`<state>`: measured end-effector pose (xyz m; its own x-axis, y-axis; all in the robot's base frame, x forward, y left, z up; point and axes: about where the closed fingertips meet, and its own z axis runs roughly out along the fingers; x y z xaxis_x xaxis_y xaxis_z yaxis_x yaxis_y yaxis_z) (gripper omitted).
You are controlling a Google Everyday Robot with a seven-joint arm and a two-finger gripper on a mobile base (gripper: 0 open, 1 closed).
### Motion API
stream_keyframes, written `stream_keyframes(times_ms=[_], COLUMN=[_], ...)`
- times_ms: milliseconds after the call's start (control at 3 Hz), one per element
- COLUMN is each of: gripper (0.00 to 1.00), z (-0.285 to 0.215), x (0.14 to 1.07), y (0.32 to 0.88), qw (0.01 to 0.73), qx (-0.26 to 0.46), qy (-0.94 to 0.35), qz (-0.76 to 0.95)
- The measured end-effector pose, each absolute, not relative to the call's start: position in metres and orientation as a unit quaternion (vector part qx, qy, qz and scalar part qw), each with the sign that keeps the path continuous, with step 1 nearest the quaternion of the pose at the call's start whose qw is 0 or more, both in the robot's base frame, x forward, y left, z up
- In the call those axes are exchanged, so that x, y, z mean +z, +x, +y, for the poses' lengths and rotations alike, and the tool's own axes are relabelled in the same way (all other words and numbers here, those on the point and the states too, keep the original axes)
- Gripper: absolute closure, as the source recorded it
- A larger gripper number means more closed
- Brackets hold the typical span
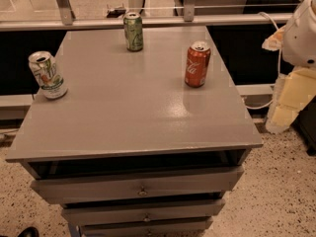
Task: Pick coke can
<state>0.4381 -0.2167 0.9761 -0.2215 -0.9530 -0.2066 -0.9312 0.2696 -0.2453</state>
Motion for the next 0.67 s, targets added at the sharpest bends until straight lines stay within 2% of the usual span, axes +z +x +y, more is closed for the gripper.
stream_keyframes(times_ms=[667], gripper=[0.0], z=[-0.216], x=[0.957], y=[0.452], qw=[0.176], qx=[-0.033], qy=[-0.602], qz=[0.778])
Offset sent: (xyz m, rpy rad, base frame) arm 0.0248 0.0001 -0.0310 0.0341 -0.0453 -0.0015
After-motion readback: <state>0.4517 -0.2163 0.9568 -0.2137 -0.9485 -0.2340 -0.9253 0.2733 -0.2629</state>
